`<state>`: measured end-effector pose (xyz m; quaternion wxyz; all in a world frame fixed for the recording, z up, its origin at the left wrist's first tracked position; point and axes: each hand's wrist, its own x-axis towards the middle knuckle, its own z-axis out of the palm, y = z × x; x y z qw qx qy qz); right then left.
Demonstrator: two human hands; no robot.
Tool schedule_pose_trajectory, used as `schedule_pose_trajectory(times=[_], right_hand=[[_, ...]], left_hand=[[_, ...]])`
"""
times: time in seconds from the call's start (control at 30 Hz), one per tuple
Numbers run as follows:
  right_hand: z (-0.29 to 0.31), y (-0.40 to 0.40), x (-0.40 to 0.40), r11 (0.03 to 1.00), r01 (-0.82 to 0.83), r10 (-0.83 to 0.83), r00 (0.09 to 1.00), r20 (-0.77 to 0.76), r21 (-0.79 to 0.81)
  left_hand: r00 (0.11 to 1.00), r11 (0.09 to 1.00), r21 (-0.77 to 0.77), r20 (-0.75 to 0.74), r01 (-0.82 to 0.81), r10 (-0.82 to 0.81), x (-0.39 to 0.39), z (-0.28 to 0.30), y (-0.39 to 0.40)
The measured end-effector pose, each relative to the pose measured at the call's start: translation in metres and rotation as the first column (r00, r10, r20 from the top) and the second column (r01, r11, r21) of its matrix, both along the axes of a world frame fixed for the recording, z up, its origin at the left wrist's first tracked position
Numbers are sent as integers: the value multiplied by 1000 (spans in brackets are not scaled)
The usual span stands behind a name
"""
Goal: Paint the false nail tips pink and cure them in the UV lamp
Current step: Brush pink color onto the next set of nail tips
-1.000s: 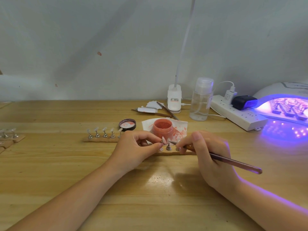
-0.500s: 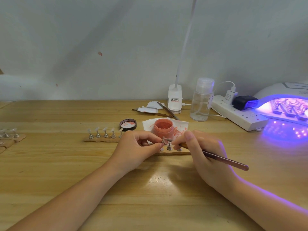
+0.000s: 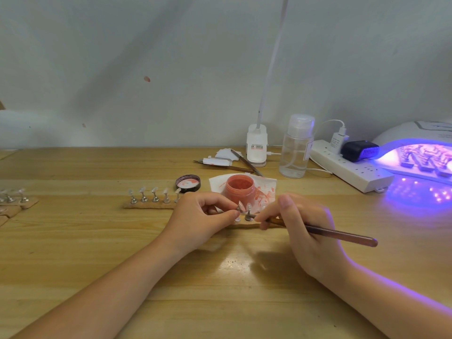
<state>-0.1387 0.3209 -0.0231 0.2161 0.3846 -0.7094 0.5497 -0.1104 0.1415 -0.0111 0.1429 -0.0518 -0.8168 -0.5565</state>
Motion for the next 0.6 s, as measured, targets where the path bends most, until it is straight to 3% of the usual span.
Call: schedule_pose_trajectory(times=[0.13, 0.3, 0.47, 0.6], right_hand=[[1, 1, 2, 995, -24, 24, 1000, -11, -92], [4, -5, 0, 994, 102, -100, 994, -53, 40], [0, -1, 2, 998, -23, 25, 999, 29, -66], [0, -1, 3, 992, -24, 31, 998, 52, -126]], left_hand=[[1000, 1000, 0, 6, 18, -18, -1, 0, 0], [1000, 1000, -15, 4, 24, -24, -2, -1, -1], [999, 1000, 2, -7, 32, -32, -2, -2, -2], [999, 999, -6, -32, 42, -43, -2, -1, -2]])
